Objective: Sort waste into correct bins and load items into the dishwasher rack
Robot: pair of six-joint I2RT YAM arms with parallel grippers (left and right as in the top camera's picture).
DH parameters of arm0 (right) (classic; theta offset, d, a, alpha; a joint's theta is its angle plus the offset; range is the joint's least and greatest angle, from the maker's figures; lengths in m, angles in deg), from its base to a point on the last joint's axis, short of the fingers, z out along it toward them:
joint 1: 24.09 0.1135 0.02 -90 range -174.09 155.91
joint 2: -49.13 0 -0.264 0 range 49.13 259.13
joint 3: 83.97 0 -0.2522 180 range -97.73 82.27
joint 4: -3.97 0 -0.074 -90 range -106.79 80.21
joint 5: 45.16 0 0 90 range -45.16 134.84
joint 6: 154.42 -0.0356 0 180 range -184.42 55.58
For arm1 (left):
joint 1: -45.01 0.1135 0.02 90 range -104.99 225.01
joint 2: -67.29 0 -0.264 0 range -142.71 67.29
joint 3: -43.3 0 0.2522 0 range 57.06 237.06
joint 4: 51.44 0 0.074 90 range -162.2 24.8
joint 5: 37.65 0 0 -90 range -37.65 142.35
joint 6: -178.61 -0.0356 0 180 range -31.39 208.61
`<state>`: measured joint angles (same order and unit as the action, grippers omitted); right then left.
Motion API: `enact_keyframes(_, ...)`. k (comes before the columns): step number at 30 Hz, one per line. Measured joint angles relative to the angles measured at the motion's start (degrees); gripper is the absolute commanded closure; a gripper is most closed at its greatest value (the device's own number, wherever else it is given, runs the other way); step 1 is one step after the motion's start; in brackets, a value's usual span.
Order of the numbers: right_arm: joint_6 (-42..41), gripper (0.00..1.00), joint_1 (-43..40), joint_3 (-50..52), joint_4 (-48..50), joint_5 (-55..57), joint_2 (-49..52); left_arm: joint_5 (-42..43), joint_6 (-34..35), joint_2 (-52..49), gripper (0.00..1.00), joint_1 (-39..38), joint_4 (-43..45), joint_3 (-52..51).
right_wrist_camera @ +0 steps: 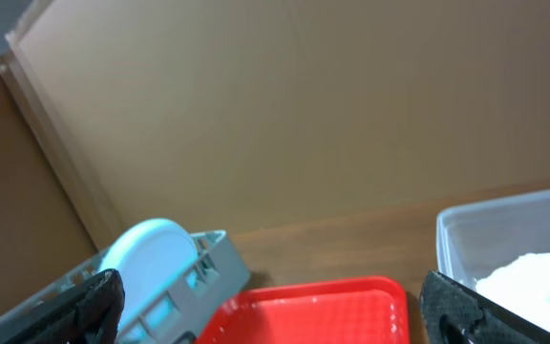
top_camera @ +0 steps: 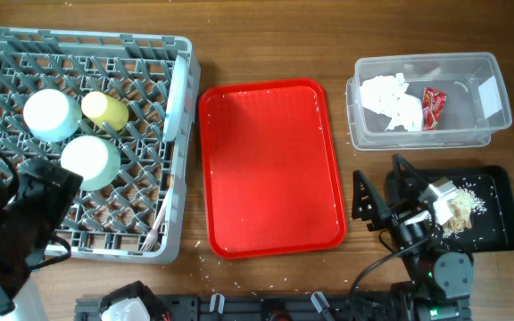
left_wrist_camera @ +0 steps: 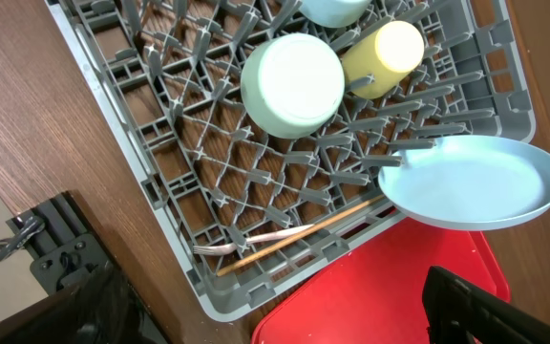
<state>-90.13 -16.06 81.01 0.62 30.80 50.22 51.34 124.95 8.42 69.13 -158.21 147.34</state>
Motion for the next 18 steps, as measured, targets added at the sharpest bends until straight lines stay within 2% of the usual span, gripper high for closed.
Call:
enact_keyframes(4,3.34,0.0,-2.82,0.9,-0.22,0.24,-0.04,-0.02,0.0,0.0,0.0,0.0,0.0,0.0)
enact_keyframes(9,10.36,0.0,-7.02,0.9,-10.45,4.09,-0.24,0.0,0.0,-0.02,0.0,0.0,0.0,0.0)
enact_keyframes(15,24.57,0.0,-8.24,0.9,-10.47,8.13,-0.24,-0.02,0.0,-0.02,0.0,0.0,0.0,0.0)
enact_keyframes(18,27.15,0.0,-8.24,0.9,-10.47,9.22,-0.24,-0.02,0.0,0.0,0.0,0.0,0.0,0.0)
